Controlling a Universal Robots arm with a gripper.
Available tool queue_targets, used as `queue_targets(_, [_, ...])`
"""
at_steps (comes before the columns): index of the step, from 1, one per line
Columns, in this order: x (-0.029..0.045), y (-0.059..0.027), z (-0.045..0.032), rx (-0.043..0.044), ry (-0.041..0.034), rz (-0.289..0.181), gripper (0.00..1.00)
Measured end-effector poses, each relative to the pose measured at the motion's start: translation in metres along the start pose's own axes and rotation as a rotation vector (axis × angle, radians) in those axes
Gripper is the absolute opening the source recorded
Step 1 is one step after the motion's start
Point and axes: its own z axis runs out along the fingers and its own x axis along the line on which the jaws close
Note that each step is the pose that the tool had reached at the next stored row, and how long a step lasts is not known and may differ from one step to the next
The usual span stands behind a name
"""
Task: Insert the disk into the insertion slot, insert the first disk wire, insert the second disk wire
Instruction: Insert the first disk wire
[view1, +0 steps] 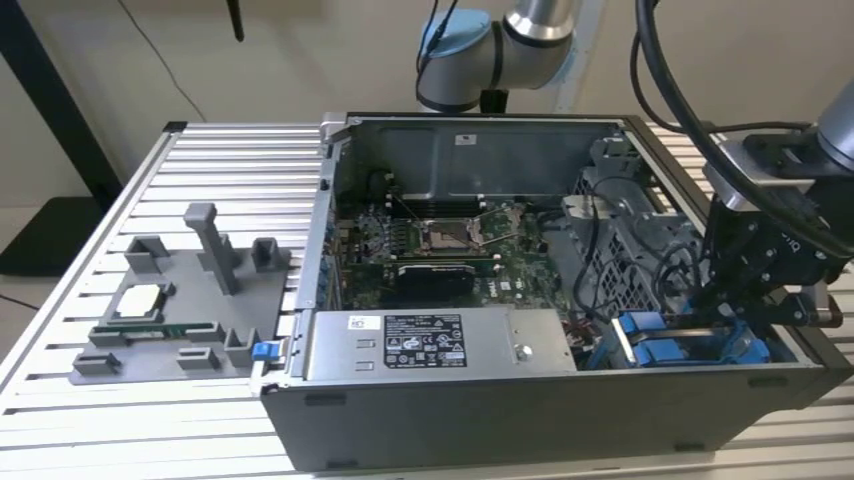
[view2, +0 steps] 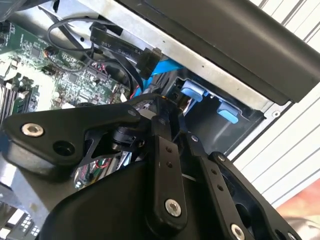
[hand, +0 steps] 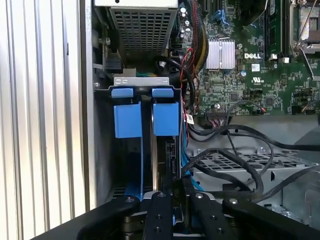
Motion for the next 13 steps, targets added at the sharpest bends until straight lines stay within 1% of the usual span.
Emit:
queue_targets(8, [-0.0001,0.0001,-0.0027,0.0002,0.0011,0.000,1.00])
queue_targets(10, [-0.0006,0.0002,-0.0062,0.0001,0.0006,0.000,1.00])
queue_targets(13, [-0.0013,0.0007,-0.0139,-0.0002,0.0010,0.000,1.00])
